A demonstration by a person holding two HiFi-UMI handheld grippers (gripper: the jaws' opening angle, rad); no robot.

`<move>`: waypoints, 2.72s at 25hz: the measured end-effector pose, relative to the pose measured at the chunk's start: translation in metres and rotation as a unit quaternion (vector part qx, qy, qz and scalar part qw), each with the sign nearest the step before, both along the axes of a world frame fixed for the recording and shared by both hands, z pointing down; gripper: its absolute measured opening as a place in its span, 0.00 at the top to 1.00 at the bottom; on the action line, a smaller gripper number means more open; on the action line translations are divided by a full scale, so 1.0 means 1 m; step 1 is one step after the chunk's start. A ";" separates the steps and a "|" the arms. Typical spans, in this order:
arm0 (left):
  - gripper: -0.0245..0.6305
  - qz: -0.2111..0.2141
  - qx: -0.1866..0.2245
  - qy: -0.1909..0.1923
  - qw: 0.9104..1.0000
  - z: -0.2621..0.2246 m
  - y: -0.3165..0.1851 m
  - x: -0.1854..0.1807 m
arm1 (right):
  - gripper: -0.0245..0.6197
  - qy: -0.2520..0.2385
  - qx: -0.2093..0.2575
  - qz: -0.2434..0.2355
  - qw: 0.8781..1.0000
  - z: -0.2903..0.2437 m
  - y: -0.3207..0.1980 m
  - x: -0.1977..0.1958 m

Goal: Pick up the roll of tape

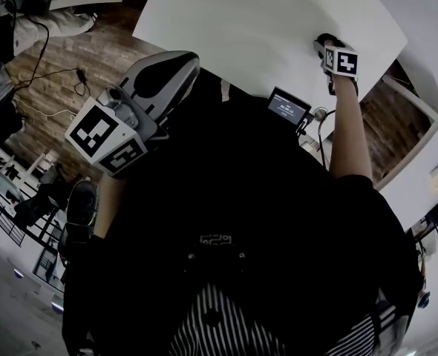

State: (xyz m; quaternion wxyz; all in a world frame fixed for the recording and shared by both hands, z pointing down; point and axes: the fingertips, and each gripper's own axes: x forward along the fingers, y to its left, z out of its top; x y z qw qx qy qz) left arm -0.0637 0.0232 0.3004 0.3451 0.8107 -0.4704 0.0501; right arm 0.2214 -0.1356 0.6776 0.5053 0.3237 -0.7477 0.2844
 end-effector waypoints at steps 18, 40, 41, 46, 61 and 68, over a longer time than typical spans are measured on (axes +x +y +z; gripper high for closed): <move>0.96 0.052 0.015 0.010 0.998 -0.007 -0.012 0.005 | 0.43 -0.028 -0.035 0.052 0.998 -0.007 0.045 0.022; 0.96 0.224 0.068 0.025 0.972 -0.030 -0.070 0.038 | 0.43 -0.084 0.004 0.191 0.978 -0.085 0.105 0.042; 0.96 0.229 0.072 0.026 0.970 -0.031 -0.071 0.041 | 0.43 -0.092 0.009 0.190 0.978 -0.096 0.105 0.037; 0.96 0.250 0.085 0.033 0.964 -0.040 -0.079 0.045 | 0.43 -0.136 0.044 0.172 0.975 -0.163 0.096 0.003; 0.96 0.268 0.123 0.017 0.955 -0.066 -0.101 0.036 | 0.43 -0.283 0.151 0.094 0.942 -0.366 0.071 -0.115; 0.96 0.240 0.139 -0.001 0.961 -0.080 -0.110 0.042 | 0.43 -0.346 0.162 0.084 0.920 -0.411 0.076 -0.140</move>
